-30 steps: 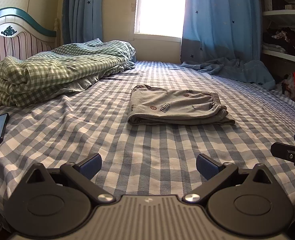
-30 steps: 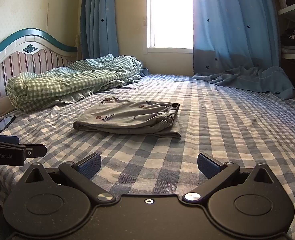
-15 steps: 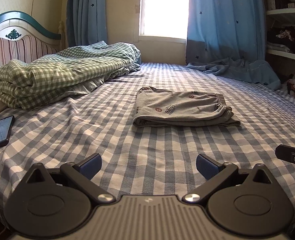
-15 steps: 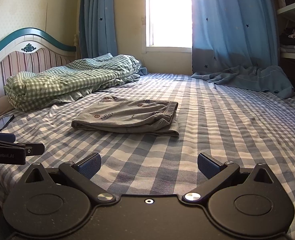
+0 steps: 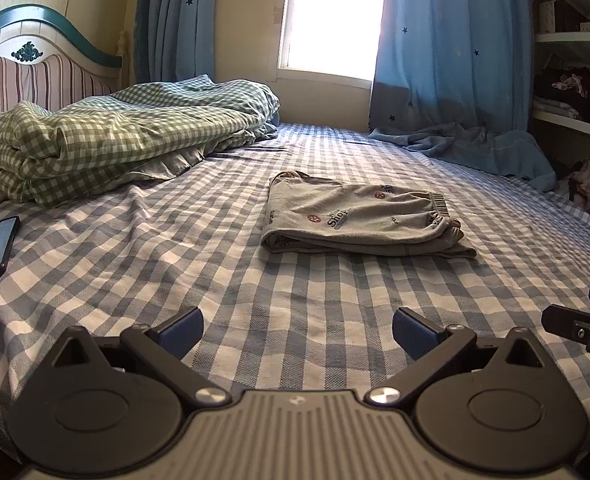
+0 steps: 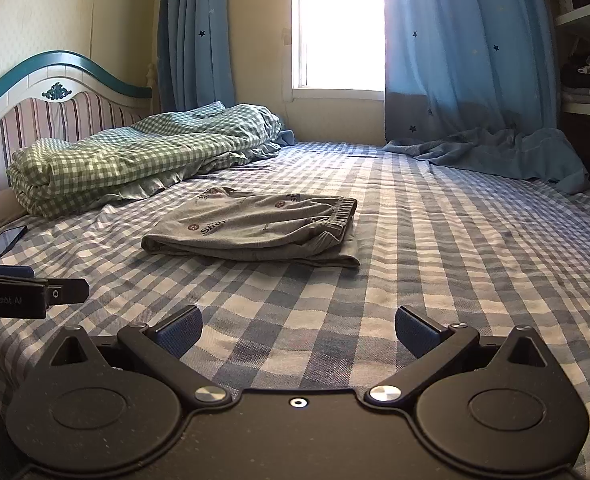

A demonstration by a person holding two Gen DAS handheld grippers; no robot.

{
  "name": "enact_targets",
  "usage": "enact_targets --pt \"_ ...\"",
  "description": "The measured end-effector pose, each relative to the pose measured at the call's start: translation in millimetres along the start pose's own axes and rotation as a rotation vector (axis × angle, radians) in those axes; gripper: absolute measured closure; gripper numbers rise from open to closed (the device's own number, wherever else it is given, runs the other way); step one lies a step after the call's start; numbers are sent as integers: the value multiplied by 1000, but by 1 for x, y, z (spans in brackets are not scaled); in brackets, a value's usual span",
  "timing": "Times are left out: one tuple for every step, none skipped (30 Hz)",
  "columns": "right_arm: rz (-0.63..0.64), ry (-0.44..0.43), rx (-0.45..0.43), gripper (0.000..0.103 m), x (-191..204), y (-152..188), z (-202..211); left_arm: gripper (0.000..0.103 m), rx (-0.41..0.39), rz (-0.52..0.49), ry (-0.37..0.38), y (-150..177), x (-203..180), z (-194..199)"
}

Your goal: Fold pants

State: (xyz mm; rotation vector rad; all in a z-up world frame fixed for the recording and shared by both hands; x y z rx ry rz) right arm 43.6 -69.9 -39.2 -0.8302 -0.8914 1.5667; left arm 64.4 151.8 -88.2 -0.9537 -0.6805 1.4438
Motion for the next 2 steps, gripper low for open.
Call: enact_targets --pt "0 0 2 1 1 0 -1 0 2 6 -2 0 1 -1" --pt "1 0 3 1 1 0 -1 0 3 9 -6 0 2 -1"
Point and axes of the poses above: each gripper's, at about its wrist camera, not at the fingertips, and z roughly against the way its jaws point, x to its left, y to its underside, the point moved 9 cm from there along -z, roughly the way its jaws point, and after that the axes turned 8 degrees about y, right-handed, at the moved point
